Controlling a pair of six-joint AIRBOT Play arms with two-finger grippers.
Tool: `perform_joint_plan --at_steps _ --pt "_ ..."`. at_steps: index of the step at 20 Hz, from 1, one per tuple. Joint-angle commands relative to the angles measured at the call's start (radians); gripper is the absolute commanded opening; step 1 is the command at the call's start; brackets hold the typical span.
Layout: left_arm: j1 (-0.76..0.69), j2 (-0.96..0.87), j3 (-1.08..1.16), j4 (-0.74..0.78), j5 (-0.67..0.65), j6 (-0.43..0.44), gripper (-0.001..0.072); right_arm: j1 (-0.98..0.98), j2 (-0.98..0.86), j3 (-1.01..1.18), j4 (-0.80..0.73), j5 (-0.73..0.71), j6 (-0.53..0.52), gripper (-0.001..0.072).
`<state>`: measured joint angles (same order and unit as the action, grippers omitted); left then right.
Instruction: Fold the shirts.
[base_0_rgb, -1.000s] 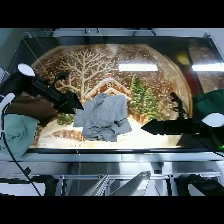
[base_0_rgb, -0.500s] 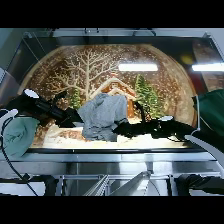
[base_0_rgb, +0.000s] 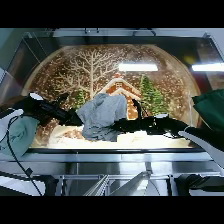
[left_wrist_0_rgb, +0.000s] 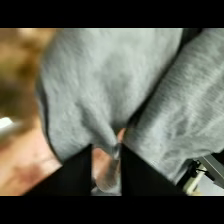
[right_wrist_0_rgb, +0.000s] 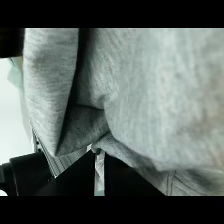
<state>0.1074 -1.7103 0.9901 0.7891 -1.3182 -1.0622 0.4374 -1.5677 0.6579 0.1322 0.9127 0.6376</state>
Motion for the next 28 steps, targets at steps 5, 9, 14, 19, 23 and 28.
perform_joint_plan --at_steps 5,9,14,19,23,28 --pt "-0.006 -0.019 0.103 -0.007 0.016 0.012 0.0012 -0.004 0.050 0.003 -0.011 0.013 -0.003 0.0011" --pt "0.027 0.162 0.198 -0.030 -0.041 0.017 0.0012 -0.151 0.210 0.013 -0.075 0.175 0.030 0.0011" --pt "0.153 0.515 0.482 -0.184 -0.064 0.008 0.0012 -0.584 0.575 0.185 -0.111 0.365 0.112 0.0011" --pt "0.361 0.768 0.709 -0.180 -0.076 -0.031 0.0014 -0.995 0.842 0.380 -0.111 0.386 0.180 0.0011" --pt "0.449 0.868 0.726 -0.192 -0.052 -0.031 0.0014 -1.070 0.914 0.387 -0.093 0.409 0.182 0.0011" --pt "0.330 0.838 0.912 -0.243 -0.052 -0.027 0.0014 -1.044 0.916 0.419 0.153 0.457 0.119 0.0011"
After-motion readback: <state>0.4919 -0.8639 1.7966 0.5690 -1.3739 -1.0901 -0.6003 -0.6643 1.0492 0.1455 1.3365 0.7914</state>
